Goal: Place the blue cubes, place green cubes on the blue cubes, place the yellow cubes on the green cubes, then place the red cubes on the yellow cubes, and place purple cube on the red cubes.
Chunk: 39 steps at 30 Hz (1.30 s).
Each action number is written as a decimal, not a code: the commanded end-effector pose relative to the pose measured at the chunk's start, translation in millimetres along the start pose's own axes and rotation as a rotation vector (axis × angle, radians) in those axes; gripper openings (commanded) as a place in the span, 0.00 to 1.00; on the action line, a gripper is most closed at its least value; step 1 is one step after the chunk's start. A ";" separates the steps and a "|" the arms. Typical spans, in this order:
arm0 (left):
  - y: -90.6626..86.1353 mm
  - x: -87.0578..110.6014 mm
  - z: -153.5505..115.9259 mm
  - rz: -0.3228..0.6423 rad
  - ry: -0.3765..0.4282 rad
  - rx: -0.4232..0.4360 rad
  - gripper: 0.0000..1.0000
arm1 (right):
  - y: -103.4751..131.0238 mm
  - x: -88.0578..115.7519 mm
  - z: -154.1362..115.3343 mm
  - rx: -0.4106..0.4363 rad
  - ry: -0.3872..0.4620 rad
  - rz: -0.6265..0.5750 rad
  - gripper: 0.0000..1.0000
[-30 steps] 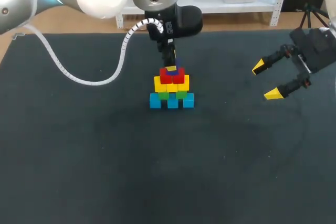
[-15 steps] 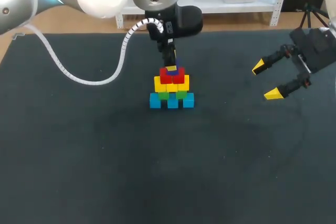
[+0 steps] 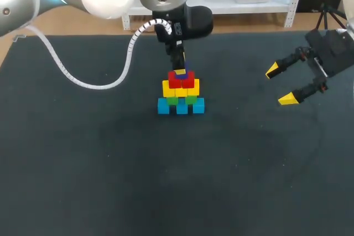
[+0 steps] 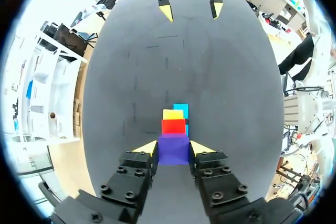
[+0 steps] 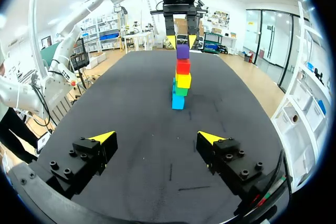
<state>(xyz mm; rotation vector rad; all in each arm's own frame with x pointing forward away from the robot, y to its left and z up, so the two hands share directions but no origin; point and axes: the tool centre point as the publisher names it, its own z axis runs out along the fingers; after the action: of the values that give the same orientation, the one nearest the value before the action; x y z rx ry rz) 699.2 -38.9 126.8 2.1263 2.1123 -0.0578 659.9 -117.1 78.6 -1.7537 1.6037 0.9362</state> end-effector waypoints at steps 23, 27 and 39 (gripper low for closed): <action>-5.7 7.3 -34.5 0.073 -0.107 -0.065 1.00 | -0.3 0.2 0.5 0.000 -0.001 -0.001 1.00; -15.0 20.3 -53.2 0.094 -0.234 -0.116 1.00 | -0.3 0.2 0.5 0.000 -0.001 -0.001 1.00; -49.1 90.9 -76.2 0.053 -0.373 -0.199 1.00 | -0.3 0.2 0.5 0.000 -0.001 -0.001 1.00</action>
<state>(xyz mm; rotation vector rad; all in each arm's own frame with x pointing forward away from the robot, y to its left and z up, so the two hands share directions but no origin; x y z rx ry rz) 676.8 25.4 191.0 2.0369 1.9025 -0.1591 659.9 -117.1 78.6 -1.7538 1.6036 0.9362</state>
